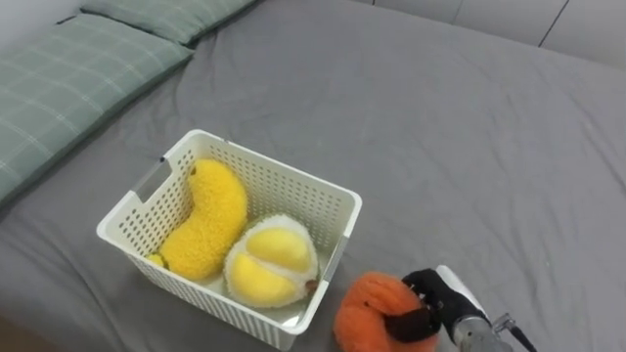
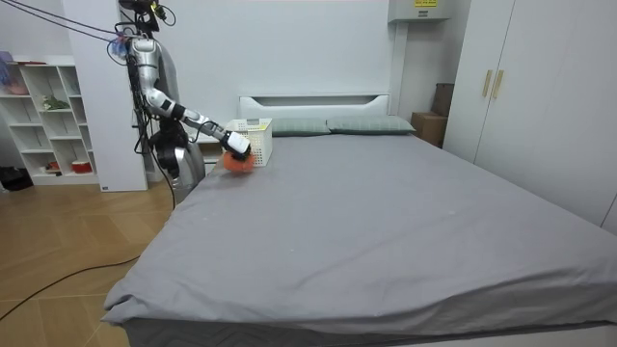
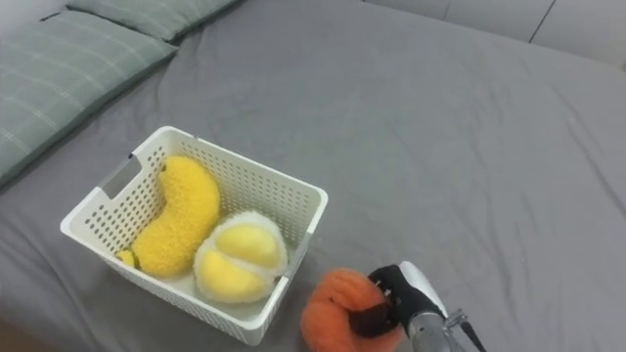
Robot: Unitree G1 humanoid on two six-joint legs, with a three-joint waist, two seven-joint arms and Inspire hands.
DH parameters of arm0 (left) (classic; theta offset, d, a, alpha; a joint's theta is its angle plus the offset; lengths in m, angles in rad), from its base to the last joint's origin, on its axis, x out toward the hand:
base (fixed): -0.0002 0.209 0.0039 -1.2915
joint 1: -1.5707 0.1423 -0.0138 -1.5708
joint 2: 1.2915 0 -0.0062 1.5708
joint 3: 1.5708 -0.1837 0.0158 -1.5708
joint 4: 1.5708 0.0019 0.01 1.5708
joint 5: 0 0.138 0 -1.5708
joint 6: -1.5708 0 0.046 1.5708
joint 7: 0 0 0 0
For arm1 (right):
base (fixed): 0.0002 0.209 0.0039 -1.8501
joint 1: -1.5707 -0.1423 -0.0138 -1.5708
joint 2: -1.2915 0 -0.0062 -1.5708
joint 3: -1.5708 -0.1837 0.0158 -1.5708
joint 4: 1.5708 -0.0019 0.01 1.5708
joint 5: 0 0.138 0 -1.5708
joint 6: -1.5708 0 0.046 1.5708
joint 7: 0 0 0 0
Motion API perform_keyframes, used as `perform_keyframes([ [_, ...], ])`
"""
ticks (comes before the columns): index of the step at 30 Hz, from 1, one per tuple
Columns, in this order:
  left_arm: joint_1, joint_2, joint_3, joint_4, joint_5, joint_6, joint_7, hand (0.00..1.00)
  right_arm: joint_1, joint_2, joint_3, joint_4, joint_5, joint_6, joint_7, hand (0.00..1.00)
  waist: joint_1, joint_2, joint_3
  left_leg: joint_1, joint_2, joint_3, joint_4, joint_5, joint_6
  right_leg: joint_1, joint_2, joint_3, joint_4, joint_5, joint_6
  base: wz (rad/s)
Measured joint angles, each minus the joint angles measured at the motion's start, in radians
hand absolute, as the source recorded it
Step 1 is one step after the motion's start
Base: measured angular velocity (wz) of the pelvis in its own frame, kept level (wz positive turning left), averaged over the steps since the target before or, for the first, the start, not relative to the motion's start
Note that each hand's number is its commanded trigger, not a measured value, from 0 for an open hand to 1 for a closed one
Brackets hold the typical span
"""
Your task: Collect toys from the bed
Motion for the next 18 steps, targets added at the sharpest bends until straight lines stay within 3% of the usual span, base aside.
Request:
perform_keyframes([
  [3, -0.006, 0.000, 0.008, 0.004, -0.001, -0.003, 0.000, 0.00, 0.003, -0.005, -0.032, -0.088, 0.015, -0.004, -0.006, 1.00, -0.023, 0.004, 0.0016, 0.002, 0.001, 0.005, 0.000, 0.000, 0.000, 0.000, 0.001, 0.013, 0.000, 0.000, 0.000, -0.05],
  [10, -0.007, 0.003, 0.008, 0.009, -0.001, -0.024, -0.006, 0.00, 0.003, -0.011, -0.071, -0.320, 0.035, -0.018, -0.013, 1.00, -0.035, 0.002, -0.0008, 0.020, 0.009, 0.052, -0.021, 0.000, 0.000, -0.014, 0.006, 0.061, 0.009, 0.000, 0.000, -0.21],
  [14, -0.006, 0.008, 0.014, 0.018, -0.001, -0.031, -0.022, 0.00, 0.003, -0.010, -0.096, -0.425, 0.035, -0.025, -0.017, 1.00, -0.044, -0.008, -0.0050, 0.020, 0.012, 0.061, -0.032, -0.001, 0.001, -0.026, 0.007, 0.070, 0.019, 0.000, 0.000, -0.07],
  [18, -0.018, 0.014, 0.021, 0.077, 0.000, -0.031, -0.025, 0.00, -0.013, -0.010, -0.106, -0.513, 0.053, -0.025, -0.017, 1.00, -0.048, -0.004, -0.0026, 0.022, 0.013, 0.068, -0.031, -0.002, 0.003, -0.027, 0.008, 0.071, 0.018, 0.000, 0.000, -0.04],
])
